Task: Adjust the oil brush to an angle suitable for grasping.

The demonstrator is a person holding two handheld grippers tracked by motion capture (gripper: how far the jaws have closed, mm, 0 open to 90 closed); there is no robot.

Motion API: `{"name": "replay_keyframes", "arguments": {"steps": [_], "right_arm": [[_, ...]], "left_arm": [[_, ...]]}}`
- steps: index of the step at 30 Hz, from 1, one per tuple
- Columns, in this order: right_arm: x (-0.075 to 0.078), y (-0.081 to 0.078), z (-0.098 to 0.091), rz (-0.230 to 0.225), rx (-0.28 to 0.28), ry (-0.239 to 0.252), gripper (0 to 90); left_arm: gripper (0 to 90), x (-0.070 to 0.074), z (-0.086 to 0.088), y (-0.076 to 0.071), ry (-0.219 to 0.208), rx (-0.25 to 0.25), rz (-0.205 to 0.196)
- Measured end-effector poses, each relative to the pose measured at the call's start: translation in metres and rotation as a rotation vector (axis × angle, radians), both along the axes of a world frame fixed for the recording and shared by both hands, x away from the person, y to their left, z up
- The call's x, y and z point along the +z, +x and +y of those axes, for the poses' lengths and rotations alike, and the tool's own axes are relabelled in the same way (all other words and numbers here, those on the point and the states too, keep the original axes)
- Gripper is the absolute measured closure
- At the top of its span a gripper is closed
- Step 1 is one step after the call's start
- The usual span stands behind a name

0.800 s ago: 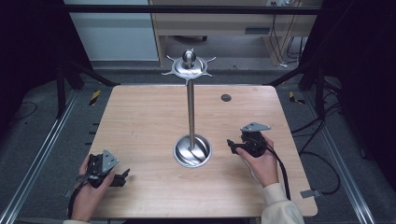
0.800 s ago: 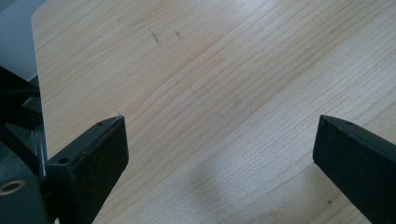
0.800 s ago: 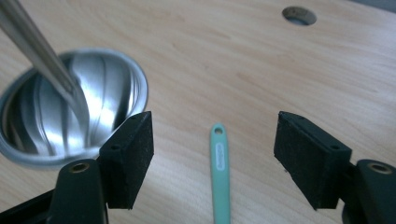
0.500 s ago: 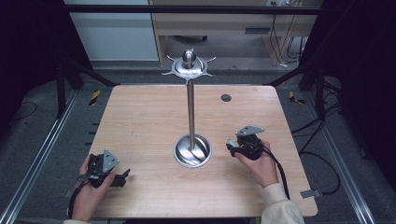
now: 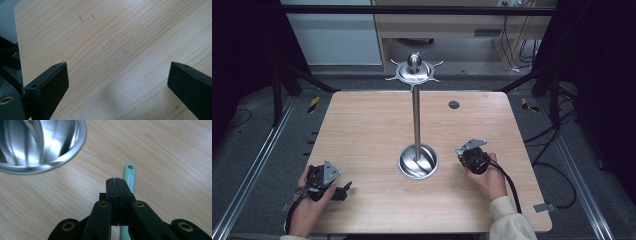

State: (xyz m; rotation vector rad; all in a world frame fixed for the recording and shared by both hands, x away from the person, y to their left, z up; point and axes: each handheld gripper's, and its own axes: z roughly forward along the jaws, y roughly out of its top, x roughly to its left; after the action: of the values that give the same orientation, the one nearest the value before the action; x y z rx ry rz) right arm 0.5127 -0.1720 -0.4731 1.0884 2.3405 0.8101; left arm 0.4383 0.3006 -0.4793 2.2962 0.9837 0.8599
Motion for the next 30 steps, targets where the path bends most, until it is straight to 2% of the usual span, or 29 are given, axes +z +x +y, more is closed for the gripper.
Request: {"name": "replay_keyframes", "arguments": {"steps": [6, 14, 22, 27, 28, 30], "right_arm": [[-0.006, 0.003, 0.001, 0.0, 0.007, -0.032, 90.0], [-0.013, 0.008, 0.002, 0.033, -0.004, -0.061, 90.0], [-0.015, 0.009, 0.002, 0.031, -0.021, -0.085, 90.0], [-0.014, 0.011, 0.0, 0.025, -0.062, -0.115, 90.0], [-0.014, 0.012, -0.002, 0.024, -0.093, -0.121, 90.0], [-0.014, 0.014, -0.005, 0.029, -0.115, -0.117, 90.0]], "left_arm": [[3.1, 0.0, 0.0, -0.001, 0.001, -0.002, 0.0], [3.1, 0.0, 0.0, 0.0, 0.001, -0.003, 0.0], [3.1, 0.0, -0.001, 0.0, 0.005, -0.006, 0.002], [3.0, 0.0, -0.001, -0.001, 0.007, -0.009, 0.001], [3.0, 0.0, -0.002, -0.001, 0.007, -0.01, 0.002], [3.0, 0.0, -0.002, -0.001, 0.006, -0.01, 0.002]]}}
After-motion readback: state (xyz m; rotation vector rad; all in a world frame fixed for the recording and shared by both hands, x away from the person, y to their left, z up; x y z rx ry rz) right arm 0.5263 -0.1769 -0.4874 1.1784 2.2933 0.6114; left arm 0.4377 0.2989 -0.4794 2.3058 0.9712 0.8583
